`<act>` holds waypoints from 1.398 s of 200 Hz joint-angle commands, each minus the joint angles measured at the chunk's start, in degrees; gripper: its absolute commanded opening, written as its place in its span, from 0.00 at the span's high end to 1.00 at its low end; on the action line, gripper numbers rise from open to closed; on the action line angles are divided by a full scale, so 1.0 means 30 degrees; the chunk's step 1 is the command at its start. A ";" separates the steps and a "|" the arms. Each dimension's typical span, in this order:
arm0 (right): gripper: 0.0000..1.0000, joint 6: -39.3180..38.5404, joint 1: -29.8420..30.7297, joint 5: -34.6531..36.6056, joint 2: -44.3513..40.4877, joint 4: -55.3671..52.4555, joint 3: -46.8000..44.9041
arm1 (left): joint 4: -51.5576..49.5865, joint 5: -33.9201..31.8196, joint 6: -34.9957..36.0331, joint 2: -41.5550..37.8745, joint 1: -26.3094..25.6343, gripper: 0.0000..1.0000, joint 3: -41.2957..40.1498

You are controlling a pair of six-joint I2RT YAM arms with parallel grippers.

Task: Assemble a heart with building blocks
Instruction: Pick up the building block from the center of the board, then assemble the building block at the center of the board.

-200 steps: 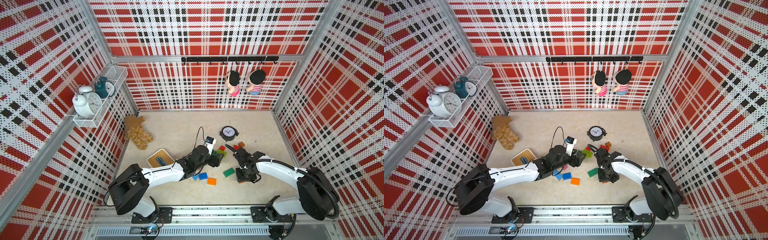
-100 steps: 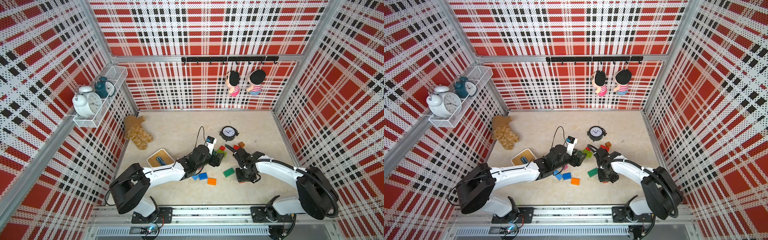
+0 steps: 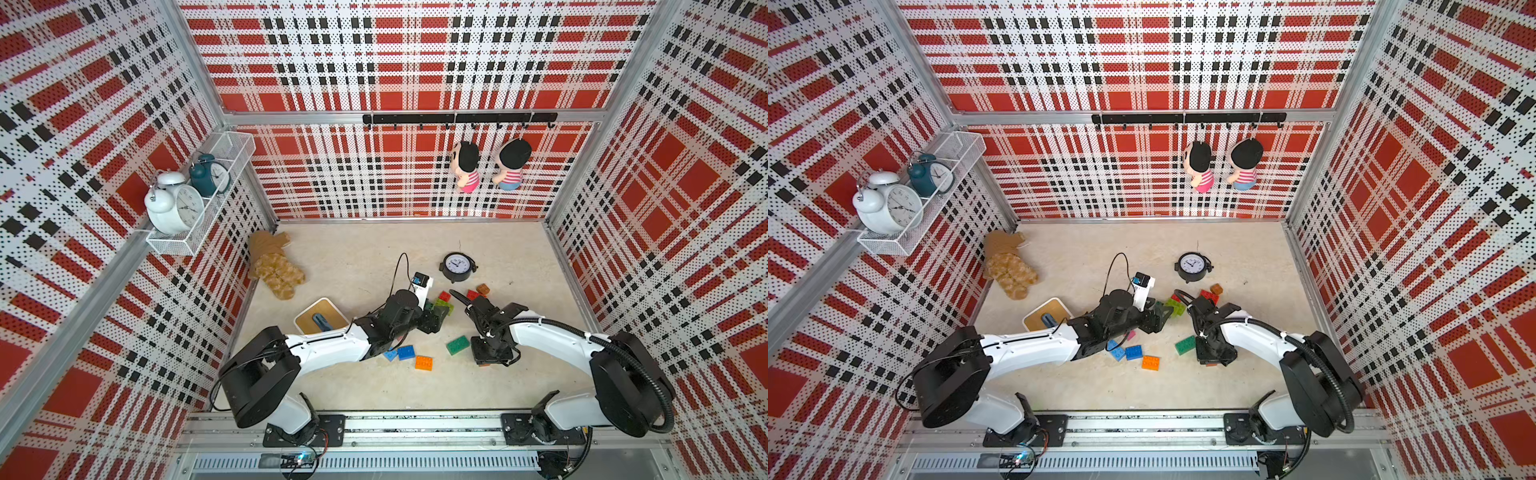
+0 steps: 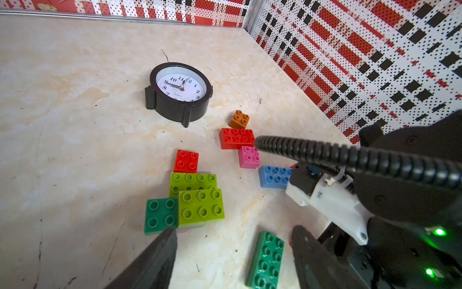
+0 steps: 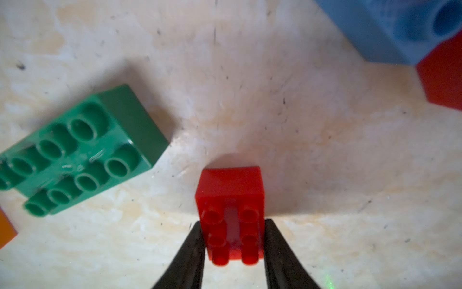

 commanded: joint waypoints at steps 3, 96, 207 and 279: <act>0.62 0.0215 0.0174 0.0383 0.0074 -0.0022 0.0366 | 0.0186 0.0084 0.0279 0.0135 0.0125 0.24 0.0331; 0.71 -0.2264 0.0292 0.1070 -0.2443 0.0757 0.2627 | 0.4159 0.4378 -0.3381 -0.0748 0.3926 0.22 -0.2234; 0.73 -1.3050 0.0309 -0.0453 0.7445 -0.2462 1.5300 | 1.0472 0.9627 -0.8595 0.2121 0.7893 0.23 -0.4997; 0.72 -1.5937 0.0515 -0.1519 1.2641 -0.6188 2.1837 | 1.4579 1.0203 -1.0470 0.3473 0.8577 0.24 -0.6535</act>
